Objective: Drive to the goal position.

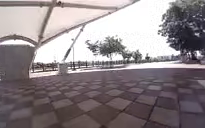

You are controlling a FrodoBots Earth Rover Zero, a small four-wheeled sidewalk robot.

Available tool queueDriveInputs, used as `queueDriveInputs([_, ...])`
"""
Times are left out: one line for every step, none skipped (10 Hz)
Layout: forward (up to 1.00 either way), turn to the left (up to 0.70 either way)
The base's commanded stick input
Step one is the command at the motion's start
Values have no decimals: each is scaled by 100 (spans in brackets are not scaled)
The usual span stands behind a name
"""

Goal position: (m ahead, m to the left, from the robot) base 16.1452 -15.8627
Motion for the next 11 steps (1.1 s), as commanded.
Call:
queueDriveInputs([0,-45])
queueDriveInputs([0,-45])
queueDriveInputs([0,-45])
queueDriveInputs([5,-43])
queueDriveInputs([45,-22])
queueDriveInputs([45,-9])
queueDriveInputs([45,-1])
queueDriveInputs([45,0])
queueDriveInputs([45,0])
queueDriveInputs([45,0])
queueDriveInputs([45,0])
